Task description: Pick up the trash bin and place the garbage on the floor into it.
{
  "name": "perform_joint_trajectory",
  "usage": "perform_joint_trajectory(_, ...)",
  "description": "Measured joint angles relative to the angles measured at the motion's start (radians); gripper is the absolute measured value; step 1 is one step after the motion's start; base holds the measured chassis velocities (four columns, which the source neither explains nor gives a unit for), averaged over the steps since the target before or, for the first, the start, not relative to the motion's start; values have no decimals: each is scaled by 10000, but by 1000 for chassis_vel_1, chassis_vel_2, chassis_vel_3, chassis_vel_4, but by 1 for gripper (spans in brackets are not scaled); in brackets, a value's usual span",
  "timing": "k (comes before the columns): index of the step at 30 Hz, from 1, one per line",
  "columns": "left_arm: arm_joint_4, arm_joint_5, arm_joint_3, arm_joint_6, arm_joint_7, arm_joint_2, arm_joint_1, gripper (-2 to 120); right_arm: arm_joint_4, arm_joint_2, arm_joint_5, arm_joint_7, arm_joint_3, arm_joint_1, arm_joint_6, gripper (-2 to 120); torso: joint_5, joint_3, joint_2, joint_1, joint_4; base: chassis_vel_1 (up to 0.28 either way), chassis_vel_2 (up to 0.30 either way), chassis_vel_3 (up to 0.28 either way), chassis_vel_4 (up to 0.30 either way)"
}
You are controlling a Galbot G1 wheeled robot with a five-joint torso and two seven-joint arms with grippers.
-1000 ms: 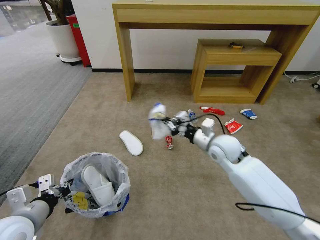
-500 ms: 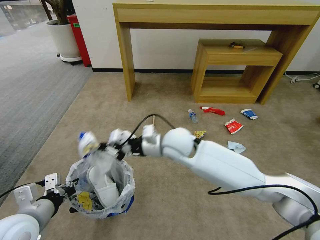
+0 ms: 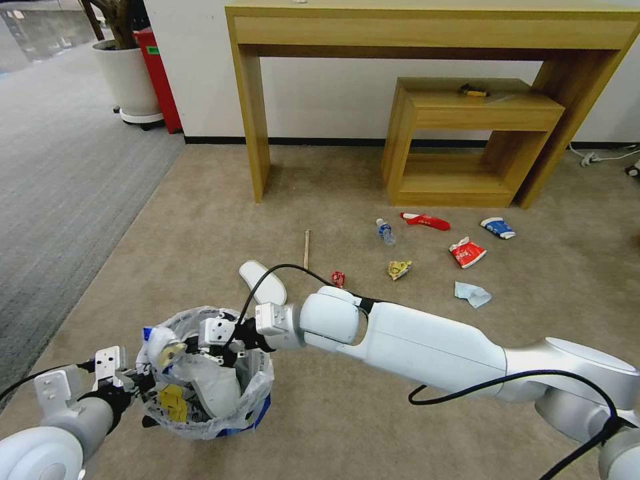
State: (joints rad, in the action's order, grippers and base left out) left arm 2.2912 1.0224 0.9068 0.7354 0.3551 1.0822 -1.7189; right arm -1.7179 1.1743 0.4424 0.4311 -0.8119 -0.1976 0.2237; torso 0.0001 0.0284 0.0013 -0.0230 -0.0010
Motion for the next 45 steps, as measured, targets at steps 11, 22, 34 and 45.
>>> perform_joint_trajectory(11, -91, 50, 8, -1, -21, -18, 67, 0, 57, -141, 370, -567, 151, -272, 86, 52, 0, 0, 0, 0, 0, 0, 0, 0, 0)
perform_joint_trajectory(22, -201, 8, 57, -1, -95, 25, 84, 0, -160, -399, 494, -1389, 1105, -1018, 328, 92, 1, 0, 0, 0, 2, 0, 0, 0, 0)
perform_joint_trajectory(34, -379, -423, 461, -1, -523, 212, -334, 0, -1343, -1761, 468, -3047, 6397, -6120, 1255, 100, 5, -2, 1, 1, -1, 0, 0, 0, 0)
perform_joint_trajectory(45, -626, -898, 445, -1, -1063, 440, -301, 0, -1830, -2085, -492, -3065, 11014, -10121, -94, 100, 4, -1, 1, 1, 3, 0, 0, 0, 0)
